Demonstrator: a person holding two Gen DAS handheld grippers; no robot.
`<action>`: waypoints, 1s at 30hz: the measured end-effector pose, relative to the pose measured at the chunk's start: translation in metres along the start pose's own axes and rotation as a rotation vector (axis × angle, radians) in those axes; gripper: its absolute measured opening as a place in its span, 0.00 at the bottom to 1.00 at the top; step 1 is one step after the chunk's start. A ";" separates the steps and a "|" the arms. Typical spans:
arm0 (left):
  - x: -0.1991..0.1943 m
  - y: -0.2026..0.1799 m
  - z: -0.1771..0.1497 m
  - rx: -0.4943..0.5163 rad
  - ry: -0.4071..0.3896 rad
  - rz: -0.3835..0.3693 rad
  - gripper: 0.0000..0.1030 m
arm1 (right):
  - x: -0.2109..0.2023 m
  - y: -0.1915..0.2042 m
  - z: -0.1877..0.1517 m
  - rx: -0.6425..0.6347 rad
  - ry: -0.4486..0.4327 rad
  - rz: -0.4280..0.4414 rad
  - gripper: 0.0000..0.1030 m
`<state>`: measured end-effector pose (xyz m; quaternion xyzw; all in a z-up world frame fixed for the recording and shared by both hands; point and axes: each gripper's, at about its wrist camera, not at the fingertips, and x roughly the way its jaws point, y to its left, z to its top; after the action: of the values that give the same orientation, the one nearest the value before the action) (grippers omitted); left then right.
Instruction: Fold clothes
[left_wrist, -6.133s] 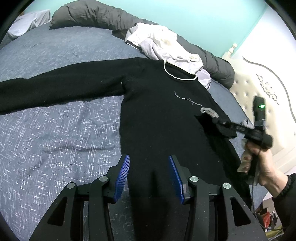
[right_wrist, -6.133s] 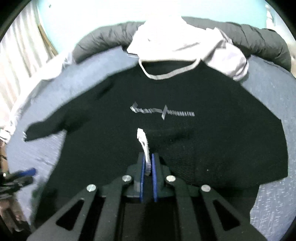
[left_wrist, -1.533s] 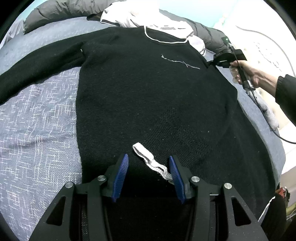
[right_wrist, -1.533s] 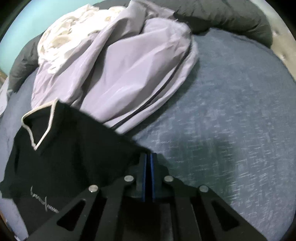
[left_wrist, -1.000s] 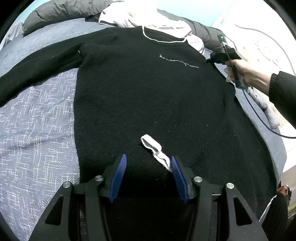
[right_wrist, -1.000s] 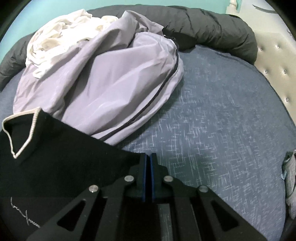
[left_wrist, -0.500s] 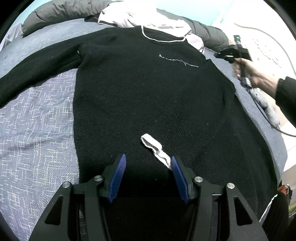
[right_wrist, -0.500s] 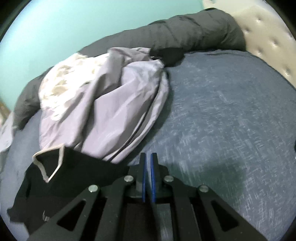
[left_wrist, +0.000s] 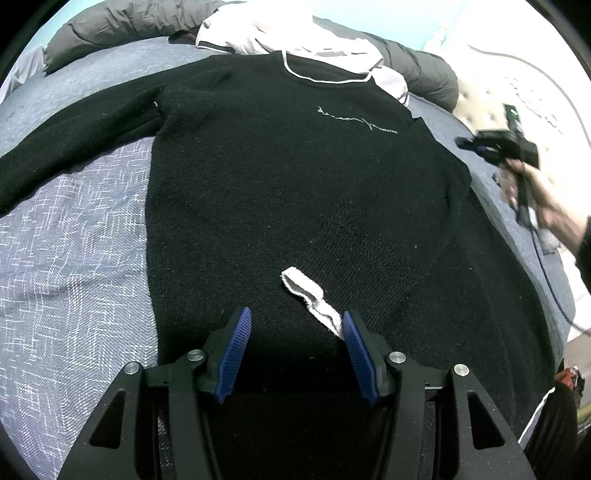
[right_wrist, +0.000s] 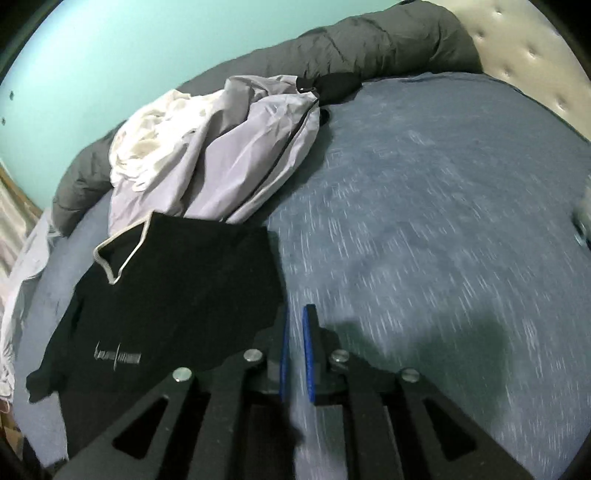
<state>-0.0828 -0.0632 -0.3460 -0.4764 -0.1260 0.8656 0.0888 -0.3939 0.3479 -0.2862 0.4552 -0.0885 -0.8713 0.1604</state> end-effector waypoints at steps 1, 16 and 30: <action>0.001 0.000 0.001 -0.001 0.001 -0.001 0.54 | -0.006 -0.003 -0.007 -0.001 0.005 0.000 0.11; 0.007 -0.007 0.007 0.003 0.002 0.013 0.55 | -0.092 -0.006 -0.133 0.112 0.164 0.087 0.22; 0.009 -0.006 0.010 -0.017 -0.005 0.000 0.55 | -0.097 0.029 -0.189 0.050 0.302 0.008 0.22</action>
<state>-0.0956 -0.0566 -0.3461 -0.4750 -0.1338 0.8656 0.0843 -0.1811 0.3537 -0.3112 0.5846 -0.0868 -0.7899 0.1637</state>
